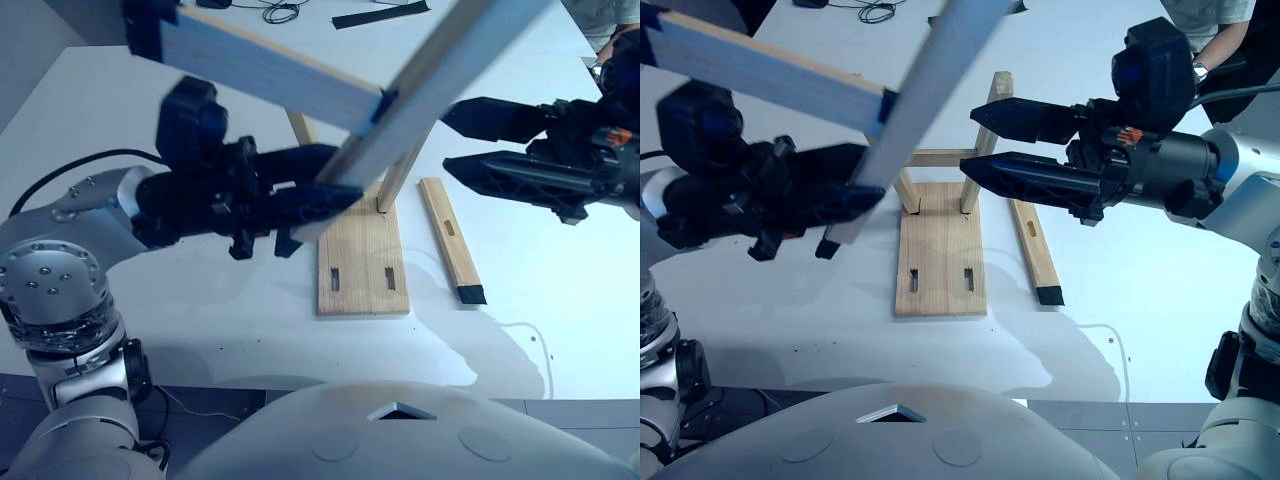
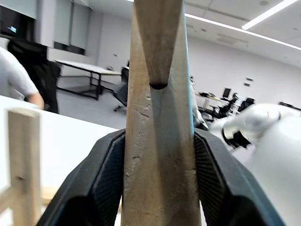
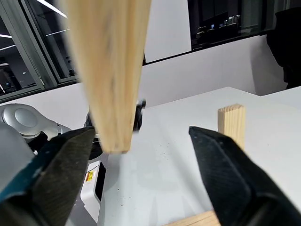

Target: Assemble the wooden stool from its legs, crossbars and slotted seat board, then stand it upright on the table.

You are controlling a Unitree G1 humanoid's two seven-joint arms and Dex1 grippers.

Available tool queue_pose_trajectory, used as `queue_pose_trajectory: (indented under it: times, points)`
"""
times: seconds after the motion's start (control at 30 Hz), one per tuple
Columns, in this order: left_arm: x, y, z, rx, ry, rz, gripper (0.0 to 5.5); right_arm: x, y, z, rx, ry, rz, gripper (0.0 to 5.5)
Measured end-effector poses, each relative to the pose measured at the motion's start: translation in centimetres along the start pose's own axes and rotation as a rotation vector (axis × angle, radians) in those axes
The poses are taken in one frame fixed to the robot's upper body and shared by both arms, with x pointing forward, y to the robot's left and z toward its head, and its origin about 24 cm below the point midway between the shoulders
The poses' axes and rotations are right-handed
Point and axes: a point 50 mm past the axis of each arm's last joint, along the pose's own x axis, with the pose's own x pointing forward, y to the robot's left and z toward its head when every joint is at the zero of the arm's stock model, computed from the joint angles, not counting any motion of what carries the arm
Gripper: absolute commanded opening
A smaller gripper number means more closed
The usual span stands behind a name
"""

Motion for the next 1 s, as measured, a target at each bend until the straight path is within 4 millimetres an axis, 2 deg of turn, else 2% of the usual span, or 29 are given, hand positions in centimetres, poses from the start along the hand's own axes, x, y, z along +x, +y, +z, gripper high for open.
queue_pose_trajectory:
  times: [0.3,0.57,0.7,1.0]
  points:
    - [-0.1,0.5,-1.3,-0.012,0.039,0.012,2.01,0.7,0.2,0.1,0.03,0.024,0.067,5.38]
    - [-0.5,0.9,-2.5,-0.022,0.074,0.029,2.01,1.1,0.2,0.5,0.035,0.049,0.096,5.38]
    - [-0.6,1.0,-2.9,-0.025,0.087,0.042,2.01,1.6,0.1,0.3,0.045,0.067,0.111,4.95]
    - [-0.3,1.1,-3.2,-0.029,0.089,0.039,2.01,1.9,0.1,-0.3,0.046,0.089,0.114,3.47]
